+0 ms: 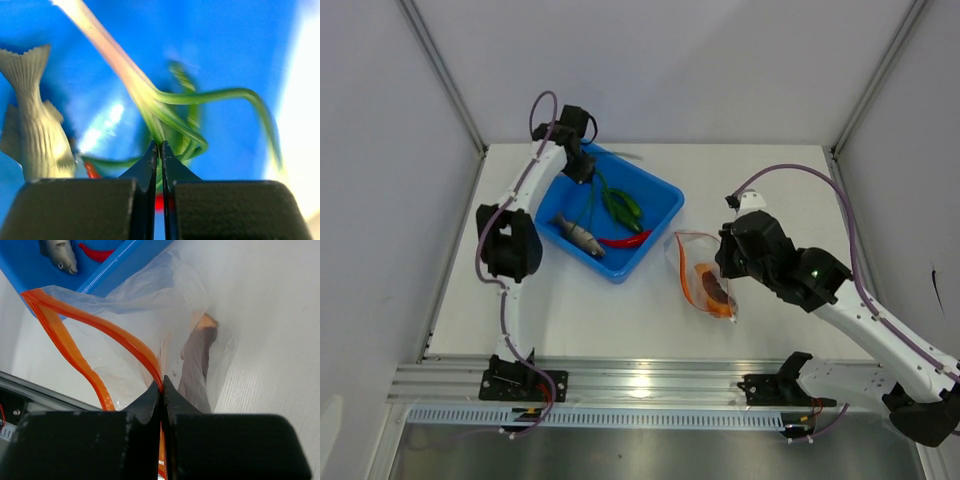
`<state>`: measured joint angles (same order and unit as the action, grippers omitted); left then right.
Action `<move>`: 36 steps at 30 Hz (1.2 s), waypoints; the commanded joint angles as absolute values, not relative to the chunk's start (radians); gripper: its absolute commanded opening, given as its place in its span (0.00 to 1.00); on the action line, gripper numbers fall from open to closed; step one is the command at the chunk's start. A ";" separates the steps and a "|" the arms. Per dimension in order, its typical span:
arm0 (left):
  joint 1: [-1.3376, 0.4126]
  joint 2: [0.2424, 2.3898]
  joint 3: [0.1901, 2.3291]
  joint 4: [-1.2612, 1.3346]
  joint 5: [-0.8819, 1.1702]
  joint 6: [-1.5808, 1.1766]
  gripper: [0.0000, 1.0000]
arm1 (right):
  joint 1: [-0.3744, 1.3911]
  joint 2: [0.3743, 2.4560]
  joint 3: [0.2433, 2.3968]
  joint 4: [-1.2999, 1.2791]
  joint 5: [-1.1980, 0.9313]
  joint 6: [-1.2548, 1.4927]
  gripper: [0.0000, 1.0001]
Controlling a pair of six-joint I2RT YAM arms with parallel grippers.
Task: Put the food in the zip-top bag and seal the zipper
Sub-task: Pick up the fake vegetable from the bin, then place the fake vegetable in the zipper food storage bag.
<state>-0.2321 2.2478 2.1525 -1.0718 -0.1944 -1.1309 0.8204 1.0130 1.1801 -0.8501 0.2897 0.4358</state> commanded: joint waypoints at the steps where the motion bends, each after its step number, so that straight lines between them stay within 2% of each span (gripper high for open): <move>1: -0.252 2.037 2.177 -0.979 -0.193 -1.040 0.01 | 0.816 1.026 1.203 -0.795 0.307 0.420 0.00; 8: -0.302 1.846 2.113 -0.973 -0.184 -0.962 0.01 | 0.799 1.068 1.230 -0.785 0.322 0.414 0.00; 14: -0.369 1.573 1.818 -0.861 -0.121 -0.878 0.01 | 0.782 1.130 1.262 -0.772 0.330 0.425 0.00; 24: -0.615 1.228 1.550 -0.880 -0.149 -0.781 0.01 | 0.769 1.206 1.310 -0.752 0.417 0.408 0.00; 29: -0.729 1.134 1.392 -0.796 -0.130 -0.741 0.00 | 0.769 1.210 1.304 -0.727 0.403 0.429 0.00; 36: -0.831 1.160 1.359 -0.772 -0.248 -0.779 0.01 | 0.808 1.227 1.301 -0.696 0.408 0.460 0.00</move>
<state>-0.7887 1.1389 1.3609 -0.8314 -0.1665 -0.7849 0.7891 1.2213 1.2610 -0.7521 0.3786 0.4335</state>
